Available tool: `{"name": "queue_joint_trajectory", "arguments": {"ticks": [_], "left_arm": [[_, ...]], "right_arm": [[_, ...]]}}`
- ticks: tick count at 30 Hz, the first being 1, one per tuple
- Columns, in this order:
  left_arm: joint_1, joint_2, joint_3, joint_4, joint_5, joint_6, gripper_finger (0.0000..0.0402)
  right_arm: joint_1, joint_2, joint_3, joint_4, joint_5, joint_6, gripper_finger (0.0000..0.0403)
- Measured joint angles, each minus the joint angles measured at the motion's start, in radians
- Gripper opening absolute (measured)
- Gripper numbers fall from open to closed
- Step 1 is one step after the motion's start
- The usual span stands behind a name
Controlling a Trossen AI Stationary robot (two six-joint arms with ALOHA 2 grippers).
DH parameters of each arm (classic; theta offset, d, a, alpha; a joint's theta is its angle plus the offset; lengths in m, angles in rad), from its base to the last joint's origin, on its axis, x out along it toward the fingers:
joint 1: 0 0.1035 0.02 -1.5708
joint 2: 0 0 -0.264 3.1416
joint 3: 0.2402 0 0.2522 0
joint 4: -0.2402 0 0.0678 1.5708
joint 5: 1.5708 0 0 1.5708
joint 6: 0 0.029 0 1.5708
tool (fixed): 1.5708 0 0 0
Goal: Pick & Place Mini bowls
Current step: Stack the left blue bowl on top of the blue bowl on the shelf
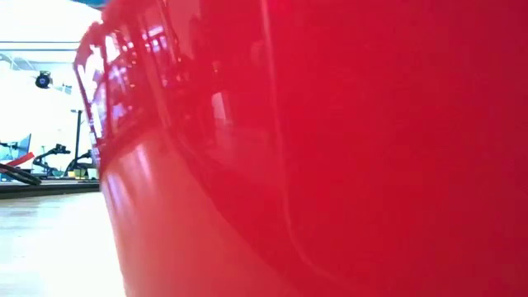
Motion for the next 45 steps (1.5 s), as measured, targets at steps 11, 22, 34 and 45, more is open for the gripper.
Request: {"name": "queue_joint_trajectory", "arguments": {"ticks": [11,22,34,45], "left_arm": [[0.358,0.096,0.203,-0.017,-0.012,0.245,0.0000],[0.535,0.298,0.275,-0.002,0.075,0.399,0.0000],[0.547,0.546,0.329,0.016,0.076,0.508,0.0000],[0.547,0.637,0.358,0.017,0.075,0.535,0.0000]], "right_arm": [[0.000,0.000,0.000,0.000,0.000,0.000,0.0066],[0.000,0.000,0.000,0.000,0.001,-0.011,0.0066],[0.000,0.000,0.000,0.000,0.002,-0.011,0.0066],[0.000,0.000,0.000,0.000,0.002,-0.013,0.0066]]}}
